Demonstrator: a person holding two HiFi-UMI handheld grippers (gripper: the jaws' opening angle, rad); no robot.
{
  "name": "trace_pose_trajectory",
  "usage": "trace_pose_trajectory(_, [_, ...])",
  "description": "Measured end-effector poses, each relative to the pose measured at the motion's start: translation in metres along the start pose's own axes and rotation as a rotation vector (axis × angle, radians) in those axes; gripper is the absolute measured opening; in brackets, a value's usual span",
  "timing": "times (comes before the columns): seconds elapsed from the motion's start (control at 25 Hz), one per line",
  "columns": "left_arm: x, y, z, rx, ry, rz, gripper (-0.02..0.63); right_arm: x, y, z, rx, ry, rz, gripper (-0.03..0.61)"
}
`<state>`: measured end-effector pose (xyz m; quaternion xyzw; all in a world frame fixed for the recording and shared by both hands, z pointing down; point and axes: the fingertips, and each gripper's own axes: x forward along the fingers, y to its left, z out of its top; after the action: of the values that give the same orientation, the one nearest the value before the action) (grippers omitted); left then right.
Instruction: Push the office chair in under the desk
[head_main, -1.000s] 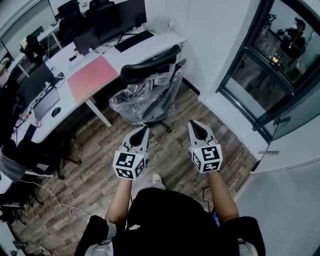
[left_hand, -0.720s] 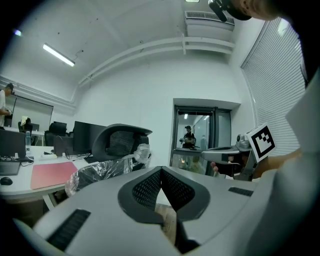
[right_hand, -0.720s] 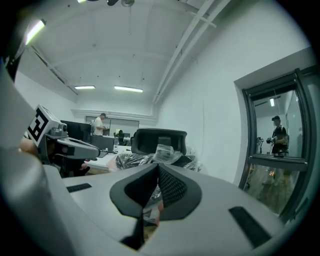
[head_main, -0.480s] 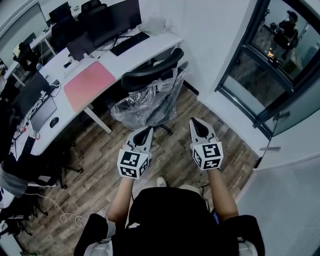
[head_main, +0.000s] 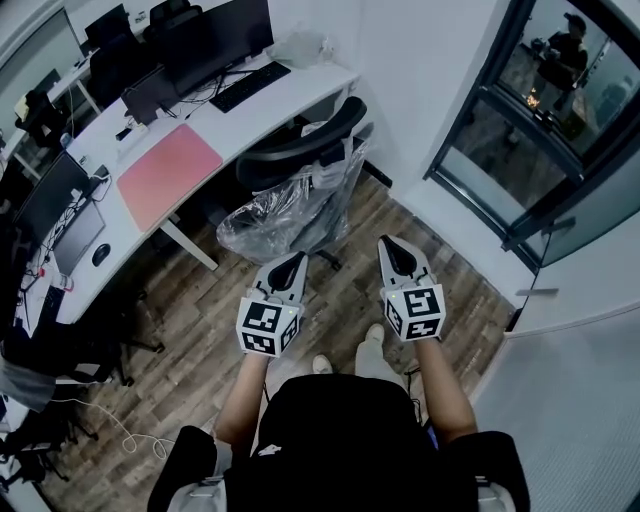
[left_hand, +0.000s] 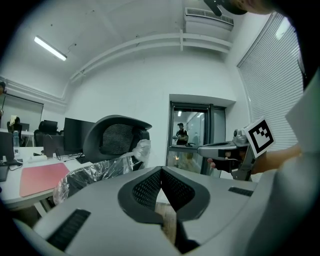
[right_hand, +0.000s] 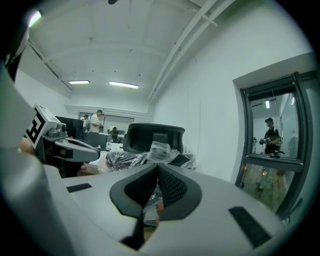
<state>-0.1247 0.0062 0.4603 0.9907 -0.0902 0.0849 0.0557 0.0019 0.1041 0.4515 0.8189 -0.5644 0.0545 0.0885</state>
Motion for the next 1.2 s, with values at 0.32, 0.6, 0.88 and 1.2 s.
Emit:
trace_pose_trajectory(0.32, [0.025, 0.007, 0.006, 0.011, 0.007, 0.001, 0.015, 0.016, -0.018, 0.003, 0.002, -0.009, -0.001, 0.023])
trace_pose_trajectory(0.6, [0.058, 0.006, 0.014, 0.02, 0.002, 0.011, 0.015, 0.03, -0.046, 0.005, -0.002, -0.017, 0.006, 0.023])
trace_pose_trajectory(0.88, [0.089, 0.006, 0.022, 0.019, 0.001, 0.048, 0.015, 0.049, -0.082, 0.008, 0.0, -0.02, 0.024, 0.023])
trace_pose_trajectory(1.2, [0.128, 0.008, 0.028, 0.012, 0.005, 0.088, 0.015, 0.077, -0.116, 0.01, 0.002, -0.023, 0.063, 0.023])
